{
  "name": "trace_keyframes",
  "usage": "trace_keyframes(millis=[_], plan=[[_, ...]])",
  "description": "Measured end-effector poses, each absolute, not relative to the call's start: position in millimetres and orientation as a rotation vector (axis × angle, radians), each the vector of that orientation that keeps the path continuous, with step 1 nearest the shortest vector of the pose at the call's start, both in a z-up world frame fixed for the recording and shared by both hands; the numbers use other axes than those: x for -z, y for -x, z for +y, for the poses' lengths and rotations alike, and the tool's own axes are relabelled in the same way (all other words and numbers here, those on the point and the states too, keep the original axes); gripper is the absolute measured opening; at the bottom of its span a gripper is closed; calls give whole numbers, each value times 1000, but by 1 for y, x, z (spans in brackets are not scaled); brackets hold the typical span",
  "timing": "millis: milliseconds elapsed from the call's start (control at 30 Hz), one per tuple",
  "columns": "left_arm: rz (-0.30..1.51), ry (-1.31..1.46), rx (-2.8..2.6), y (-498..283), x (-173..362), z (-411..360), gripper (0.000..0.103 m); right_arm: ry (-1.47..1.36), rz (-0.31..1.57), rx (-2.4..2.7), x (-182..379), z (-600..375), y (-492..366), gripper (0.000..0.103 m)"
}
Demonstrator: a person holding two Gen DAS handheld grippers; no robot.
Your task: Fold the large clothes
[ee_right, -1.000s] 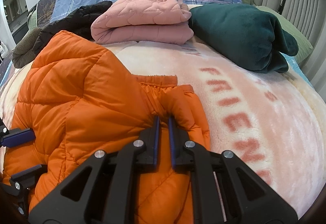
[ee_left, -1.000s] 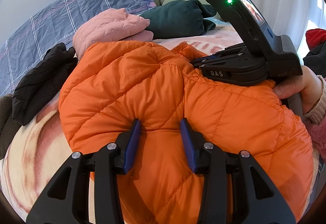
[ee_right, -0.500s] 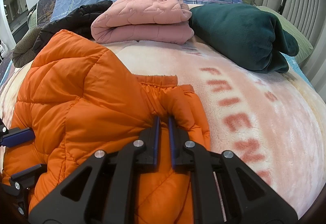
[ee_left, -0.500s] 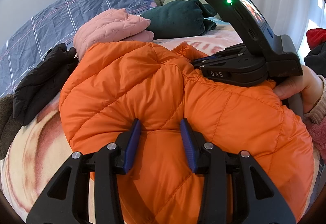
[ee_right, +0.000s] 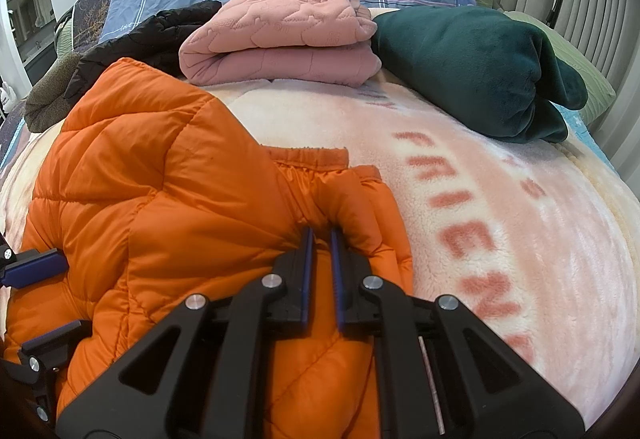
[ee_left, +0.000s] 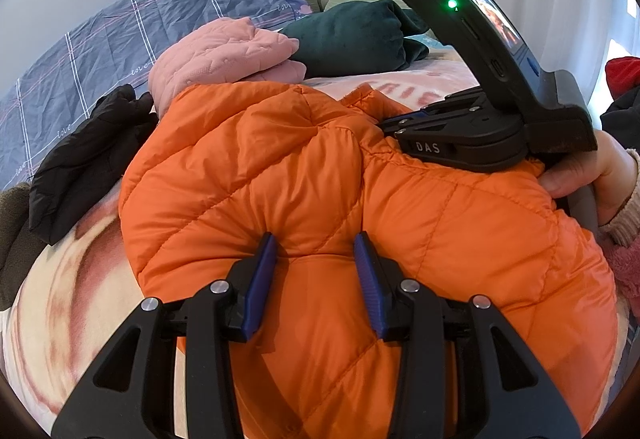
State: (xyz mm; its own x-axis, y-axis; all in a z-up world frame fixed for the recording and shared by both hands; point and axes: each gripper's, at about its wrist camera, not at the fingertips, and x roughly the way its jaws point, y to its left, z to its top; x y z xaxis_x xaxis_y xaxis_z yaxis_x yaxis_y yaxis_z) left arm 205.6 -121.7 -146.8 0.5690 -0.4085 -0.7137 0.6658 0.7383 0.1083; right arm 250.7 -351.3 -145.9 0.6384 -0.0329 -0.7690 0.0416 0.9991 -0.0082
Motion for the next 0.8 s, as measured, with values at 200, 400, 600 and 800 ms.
trace_keyframes(millis=[200,400,600,800], plan=[[722,-393,649,-205,147,-121,42,-10,876,42,146,-351,-251,9],[721,-403,649,-205,147,-119,42,5,877,40,146,-350,-251,9],[722,-420,649,-208,147,-118,42,23,882,35,141,-351,-250,9],[720,-440,645,-206,146,-124,42,35,850,64,124,-353,-234,11]])
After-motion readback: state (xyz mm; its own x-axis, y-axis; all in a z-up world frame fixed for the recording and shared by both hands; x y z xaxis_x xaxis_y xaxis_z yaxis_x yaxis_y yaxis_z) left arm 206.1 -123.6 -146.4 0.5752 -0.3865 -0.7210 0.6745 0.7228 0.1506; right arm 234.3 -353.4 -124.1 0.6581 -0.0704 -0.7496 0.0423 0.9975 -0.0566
